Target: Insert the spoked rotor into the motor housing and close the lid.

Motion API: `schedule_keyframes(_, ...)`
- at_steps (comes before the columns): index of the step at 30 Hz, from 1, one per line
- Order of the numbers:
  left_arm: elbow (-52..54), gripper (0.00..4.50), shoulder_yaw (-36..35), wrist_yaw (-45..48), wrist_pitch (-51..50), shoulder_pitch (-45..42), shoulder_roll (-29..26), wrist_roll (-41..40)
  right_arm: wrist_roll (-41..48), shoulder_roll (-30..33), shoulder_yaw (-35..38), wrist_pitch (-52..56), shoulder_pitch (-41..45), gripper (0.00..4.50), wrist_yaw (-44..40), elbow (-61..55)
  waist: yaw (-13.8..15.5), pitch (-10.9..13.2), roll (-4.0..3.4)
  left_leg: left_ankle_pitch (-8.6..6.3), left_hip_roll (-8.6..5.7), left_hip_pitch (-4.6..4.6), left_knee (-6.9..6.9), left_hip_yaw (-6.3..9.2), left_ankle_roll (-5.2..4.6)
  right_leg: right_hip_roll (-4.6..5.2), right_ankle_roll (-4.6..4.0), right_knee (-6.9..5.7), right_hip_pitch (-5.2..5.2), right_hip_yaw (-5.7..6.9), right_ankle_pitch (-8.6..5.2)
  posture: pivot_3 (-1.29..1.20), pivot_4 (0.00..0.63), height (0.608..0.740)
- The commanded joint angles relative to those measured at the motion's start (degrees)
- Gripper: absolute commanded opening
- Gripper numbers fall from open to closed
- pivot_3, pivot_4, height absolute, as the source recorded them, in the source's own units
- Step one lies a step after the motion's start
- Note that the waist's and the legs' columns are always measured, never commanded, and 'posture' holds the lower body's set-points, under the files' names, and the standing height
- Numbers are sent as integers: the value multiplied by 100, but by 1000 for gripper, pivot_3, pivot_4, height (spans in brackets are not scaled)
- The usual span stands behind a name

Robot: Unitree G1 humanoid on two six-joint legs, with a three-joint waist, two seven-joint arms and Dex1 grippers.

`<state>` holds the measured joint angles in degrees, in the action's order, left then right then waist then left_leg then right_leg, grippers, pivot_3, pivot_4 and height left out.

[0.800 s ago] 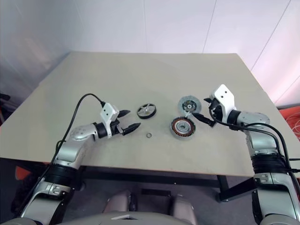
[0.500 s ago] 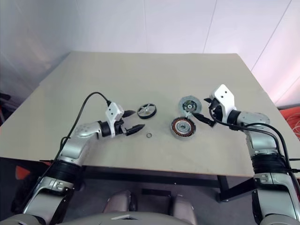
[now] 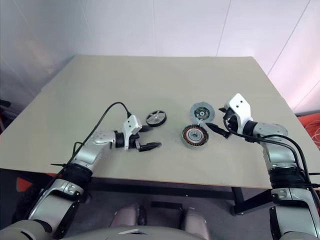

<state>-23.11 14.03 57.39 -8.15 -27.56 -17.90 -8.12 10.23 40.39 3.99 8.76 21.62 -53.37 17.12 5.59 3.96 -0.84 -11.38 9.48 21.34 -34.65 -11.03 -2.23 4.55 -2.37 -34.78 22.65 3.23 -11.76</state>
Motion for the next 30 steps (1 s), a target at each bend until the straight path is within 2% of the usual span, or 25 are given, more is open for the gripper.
schedule_keyframes(1,-78,4485,108,212,199,-220,13,96,111,62,182,-54,67,4500,55,-255,3,0,0,0,0,0,0,0,0,0,0,0,0,0,0,0,0,740)
schedule_keyframes(13,-495,4485,449,538,499,-568,142,435,135,59,209,-83,18,4500,140,-293,2,0,0,0,-1,0,4,0,0,1,-2,1,1,0,1,0,0,740)
schedule_keyframes(24,-785,4485,371,426,812,-252,46,592,120,53,194,-121,50,4500,178,-246,-1,0,0,1,-1,-1,7,0,2,1,-6,2,2,0,3,0,0,740)
schedule_keyframes(30,-1105,4485,318,181,1025,-194,193,633,93,27,130,-151,185,4500,161,-135,2,0,0,1,-1,-14,8,-1,2,1,1,2,-9,0,-1,0,0,740)
